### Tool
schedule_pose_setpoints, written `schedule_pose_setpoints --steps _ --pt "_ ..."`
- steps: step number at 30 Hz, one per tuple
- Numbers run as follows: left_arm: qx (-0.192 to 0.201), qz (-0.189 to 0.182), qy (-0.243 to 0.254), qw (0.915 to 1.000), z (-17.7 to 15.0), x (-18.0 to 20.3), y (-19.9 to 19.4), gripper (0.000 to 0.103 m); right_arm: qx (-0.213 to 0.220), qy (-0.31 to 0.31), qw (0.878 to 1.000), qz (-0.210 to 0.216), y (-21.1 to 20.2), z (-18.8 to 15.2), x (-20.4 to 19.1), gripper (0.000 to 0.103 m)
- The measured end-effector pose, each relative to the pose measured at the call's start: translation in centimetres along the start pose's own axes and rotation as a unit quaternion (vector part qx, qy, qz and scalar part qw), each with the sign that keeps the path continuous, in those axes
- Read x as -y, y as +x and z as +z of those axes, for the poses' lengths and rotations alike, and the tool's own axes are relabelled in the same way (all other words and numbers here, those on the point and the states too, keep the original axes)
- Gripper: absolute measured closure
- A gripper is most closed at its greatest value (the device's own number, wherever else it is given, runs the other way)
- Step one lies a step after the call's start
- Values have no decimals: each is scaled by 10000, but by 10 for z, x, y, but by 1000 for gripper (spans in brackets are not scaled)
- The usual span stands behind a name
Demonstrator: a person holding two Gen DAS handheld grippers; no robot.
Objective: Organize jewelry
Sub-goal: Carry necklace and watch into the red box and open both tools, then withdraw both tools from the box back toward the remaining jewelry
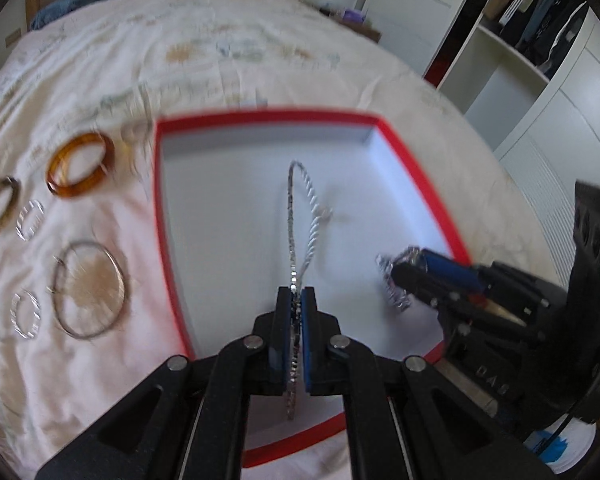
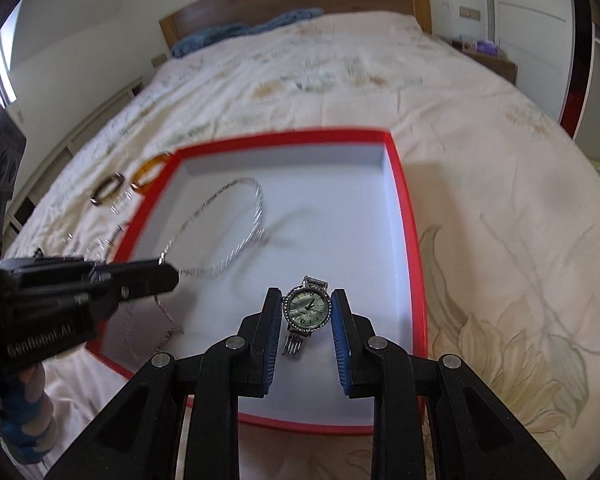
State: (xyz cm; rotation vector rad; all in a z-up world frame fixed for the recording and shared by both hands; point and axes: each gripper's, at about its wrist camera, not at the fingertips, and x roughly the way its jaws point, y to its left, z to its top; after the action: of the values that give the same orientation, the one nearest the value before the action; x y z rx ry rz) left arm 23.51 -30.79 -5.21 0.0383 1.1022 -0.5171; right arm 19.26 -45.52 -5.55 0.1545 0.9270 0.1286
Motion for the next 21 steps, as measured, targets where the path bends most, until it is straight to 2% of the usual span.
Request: schedule_pose_setpoints --steps 10,13,15,17,21 --pt "-115 -87 89 9999 -8 6 5 97 -356 -270 9986 -290 13 -6 -4 77" --pt "-128 -95 45 9999 -5 4 3 97 -405 -280 9982 -345 10 -7 -4 73" --pt "-96 -69 38 9999 -5 4 -3 93 -404 -262 9981 -373 7 -8 -4 69" --pt "-39 -61 30 10000 -5 4 -9 80 -367 -237 9982 -407 -1 -8 -4 68" --pt "149 -56 68 9999 -8 9 -33 76 -227 -203 9985 -456 -24 -8 -8 68"
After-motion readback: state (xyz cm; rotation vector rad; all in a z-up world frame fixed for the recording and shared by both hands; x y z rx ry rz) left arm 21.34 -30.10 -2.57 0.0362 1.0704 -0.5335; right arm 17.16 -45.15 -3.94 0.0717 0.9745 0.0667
